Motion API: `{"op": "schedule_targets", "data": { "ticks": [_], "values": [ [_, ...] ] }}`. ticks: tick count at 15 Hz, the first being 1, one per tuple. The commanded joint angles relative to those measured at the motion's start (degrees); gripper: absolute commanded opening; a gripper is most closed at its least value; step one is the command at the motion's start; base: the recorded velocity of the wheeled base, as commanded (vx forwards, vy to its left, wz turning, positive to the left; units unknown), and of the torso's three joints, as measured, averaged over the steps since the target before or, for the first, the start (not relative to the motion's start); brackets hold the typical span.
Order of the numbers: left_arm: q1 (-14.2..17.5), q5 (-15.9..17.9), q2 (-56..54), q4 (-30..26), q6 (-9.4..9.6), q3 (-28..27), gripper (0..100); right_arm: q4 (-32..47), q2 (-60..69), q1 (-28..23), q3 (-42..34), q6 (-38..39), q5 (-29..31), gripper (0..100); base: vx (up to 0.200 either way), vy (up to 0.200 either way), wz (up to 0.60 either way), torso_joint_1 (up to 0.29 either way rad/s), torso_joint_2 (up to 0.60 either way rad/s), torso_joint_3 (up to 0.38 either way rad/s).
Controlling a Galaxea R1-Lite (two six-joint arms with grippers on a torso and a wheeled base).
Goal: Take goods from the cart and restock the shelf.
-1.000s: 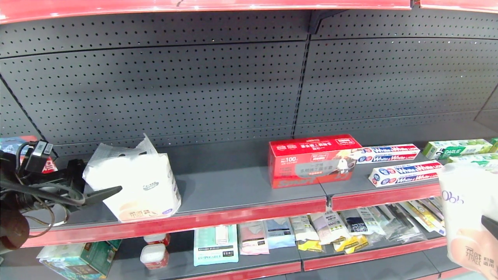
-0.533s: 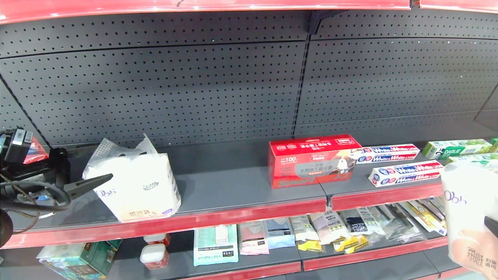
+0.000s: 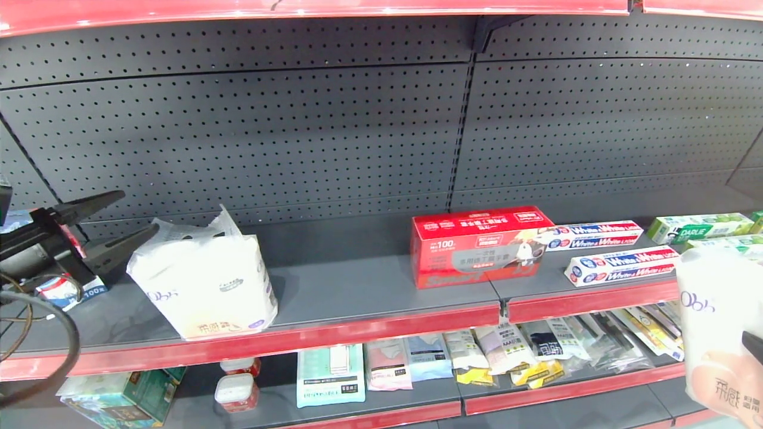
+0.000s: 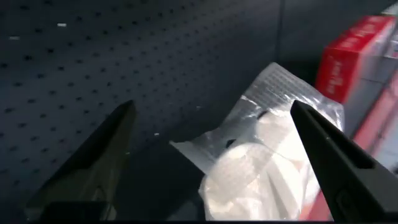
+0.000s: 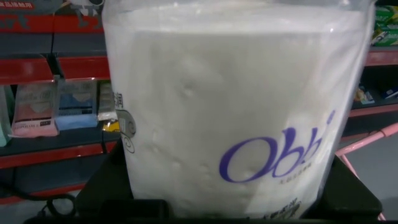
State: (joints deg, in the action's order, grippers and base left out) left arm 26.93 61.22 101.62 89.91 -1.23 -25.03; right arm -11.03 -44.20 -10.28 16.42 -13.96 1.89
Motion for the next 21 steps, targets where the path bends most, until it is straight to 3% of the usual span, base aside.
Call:
{"op": "schedule_targets", "data": {
  "ticks": [1, 2, 3, 4, 7, 8, 10, 11, 12, 13, 15, 18, 19, 21],
  "values": [
    [-0.1, -6.6, -6.2, 0.1, 0.18, 3.1, 100, 0.0, 1.2, 0.0, -0.6, 0.0, 0.0, 0, 0.000, 0.000, 0.00, 0.000, 0.00, 0.000],
    [-0.1, -11.9, -7.5, 0.1, 0.00, 4.1, 100, 0.0, 2.7, 0.1, -1.0, -0.1, 0.0, 0, 0.000, 0.000, 0.00, 0.000, 0.00, 0.000],
    [-0.1, -13.9, -8.0, 0.1, 0.00, 4.5, 100, 0.4, 3.3, 0.1, -1.1, -0.1, 0.0, 0, 0.000, 0.000, 0.00, 0.000, 0.00, 0.000],
    [-0.2, -18.7, -9.5, 0.1, 0.00, 6.3, 100, 0.4, 5.0, 0.2, -2.1, -0.2, -0.1, 0, 0.000, 0.000, 0.00, 0.000, 0.00, 0.000],
    [-0.6, -25.2, -12.5, 0.1, 0.44, 10.6, 100, 0.3, 6.0, 0.3, -2.2, -0.2, -0.2, 0, 0.000, 0.000, 0.00, 0.000, 0.00, 0.000],
    [-0.5, -29.5, -12.6, 0.1, 0.53, 11.5, 100, 0.3, 6.0, 0.4, -1.9, -0.2, -0.4, 0, 0.000, 0.000, 0.00, 0.000, 0.00, 0.000],
    [-1.8, -43.8, -12.3, -0.5, 0.35, 11.6, 100, 0.2, 6.1, 0.4, -1.7, -0.1, -1.5, 0, 0.000, 0.000, 0.00, 0.000, 0.00, 0.000],
    [-1.9, -44.3, -12.3, -0.6, 0.35, 11.7, 100, 0.2, 6.1, 0.4, -1.7, -0.1, -1.5, 0, 0.000, 0.000, 0.00, 0.000, 0.00, 0.000],
    [-3.2, -54.4, -12.8, -3.0, 0.00, 13.2, 100, 0.0, 5.5, 0.4, -1.4, 0.0, -2.5, 0, 0.000, 0.000, 0.00, 0.000, 0.00, 0.000],
    [-4.2, -57.4, -14.3, -4.1, 0.00, 14.9, 100, 0.1, 5.4, 0.4, -1.3, -0.1, -3.1, 0, 0.000, 0.000, 0.00, 0.000, 0.00, 0.000],
    [-6.9, -57.4, -22.1, -11.8, 0.00, 18.2, 100, 0.2, 4.3, 0.4, -0.6, -0.5, -3.5, 0, 0.000, 0.000, 0.00, 0.000, 0.00, 0.000],
    [-10.1, -56.9, -39.0, -38.6, -0.53, 15.1, 100, 0.0, 3.9, 0.5, 1.6, -0.5, -3.6, 0, 0.000, 0.000, 0.00, 0.000, 0.00, 0.000],
    [-13.1, -55.2, -46.6, -49.1, -0.79, 13.8, 100, 0.0, 3.5, 0.5, 2.5, -0.5, -3.6, 0, 0.000, 0.000, 0.00, 0.000, 0.00, 0.000],
    [-17.2, -49.8, -57.4, -63.6, -0.44, 11.0, 100, -0.1, 1.9, 0.3, 3.4, -1.0, -3.3, 0, 0.000, 0.000, 0.00, 0.000, 0.00, 0.000]
  ]
}}
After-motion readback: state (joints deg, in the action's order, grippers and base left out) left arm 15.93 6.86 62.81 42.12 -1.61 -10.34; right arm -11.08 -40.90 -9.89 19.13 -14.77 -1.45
